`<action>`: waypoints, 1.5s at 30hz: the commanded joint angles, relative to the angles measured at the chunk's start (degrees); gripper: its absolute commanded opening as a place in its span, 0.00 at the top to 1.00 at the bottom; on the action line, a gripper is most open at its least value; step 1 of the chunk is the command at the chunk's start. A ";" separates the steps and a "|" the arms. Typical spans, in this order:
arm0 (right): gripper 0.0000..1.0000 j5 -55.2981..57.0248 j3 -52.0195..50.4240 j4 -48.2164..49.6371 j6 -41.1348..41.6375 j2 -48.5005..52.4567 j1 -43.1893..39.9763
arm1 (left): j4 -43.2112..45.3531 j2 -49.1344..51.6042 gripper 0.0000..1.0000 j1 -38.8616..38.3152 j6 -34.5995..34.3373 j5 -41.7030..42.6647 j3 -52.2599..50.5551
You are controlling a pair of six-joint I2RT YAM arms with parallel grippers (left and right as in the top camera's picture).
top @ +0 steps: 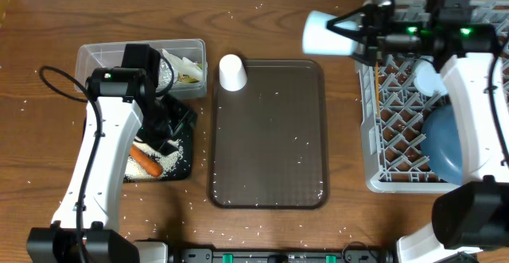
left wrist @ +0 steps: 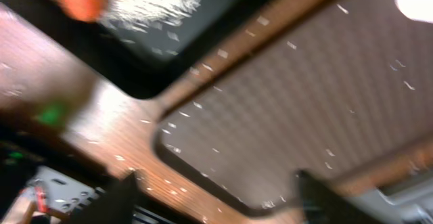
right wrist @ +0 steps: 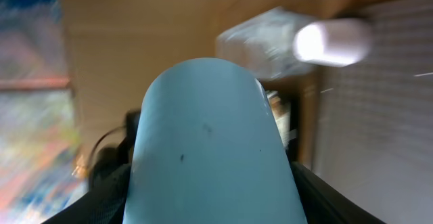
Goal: Sort waste into correct bins and load items into the dishwasher rack
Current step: 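Carry the light blue cup into the rack and release it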
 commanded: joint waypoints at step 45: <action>0.23 60.30 8.55 -10.64 -10.12 14.32 -38.03 | -0.70 -0.70 0.02 0.11 0.55 -9.53 0.22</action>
